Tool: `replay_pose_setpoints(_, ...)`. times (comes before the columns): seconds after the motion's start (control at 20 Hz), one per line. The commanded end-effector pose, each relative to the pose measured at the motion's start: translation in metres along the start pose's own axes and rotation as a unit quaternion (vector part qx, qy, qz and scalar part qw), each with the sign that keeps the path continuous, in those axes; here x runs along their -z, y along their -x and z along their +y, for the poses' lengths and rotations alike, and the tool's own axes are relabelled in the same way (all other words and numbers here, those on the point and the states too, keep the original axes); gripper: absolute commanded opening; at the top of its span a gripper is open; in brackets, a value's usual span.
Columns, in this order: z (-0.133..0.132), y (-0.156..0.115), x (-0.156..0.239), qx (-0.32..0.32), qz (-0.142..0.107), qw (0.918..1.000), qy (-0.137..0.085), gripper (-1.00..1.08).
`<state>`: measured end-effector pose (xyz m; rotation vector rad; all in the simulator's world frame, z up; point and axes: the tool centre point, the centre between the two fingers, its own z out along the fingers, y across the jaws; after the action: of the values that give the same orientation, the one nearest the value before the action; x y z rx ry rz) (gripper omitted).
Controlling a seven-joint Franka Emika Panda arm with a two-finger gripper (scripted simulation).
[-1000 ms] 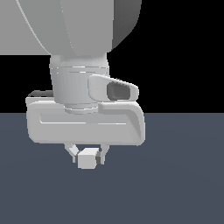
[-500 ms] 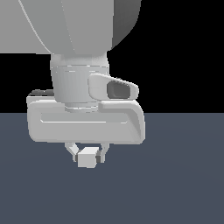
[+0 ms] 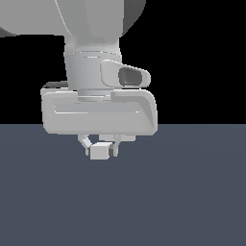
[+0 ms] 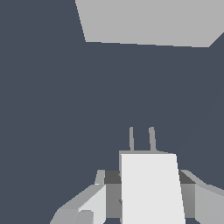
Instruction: Plug the charger into the wall socket.
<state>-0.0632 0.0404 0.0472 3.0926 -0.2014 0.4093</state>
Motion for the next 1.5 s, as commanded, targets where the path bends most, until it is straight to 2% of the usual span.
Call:
replay_pose_setpoints(0.0, 0.001, -0.012, 0.012, -0.008, 0.0, 1.0, 0.002, -1.0)
replay_pose_setpoints(0.5, 0.003, -0.044, 0.041, -0.029, 0.001, 0.9996, 0.008, -1.0)
replay_pose_setpoints(1.1, 0.004, -0.05, 0.041, -0.03, 0.001, 0.9995, 0.009, -1.0)
replay_pose_setpoints(1.45, 0.005, -0.069, 0.036, -0.03, 0.001, 0.9995, 0.008, -1.0)
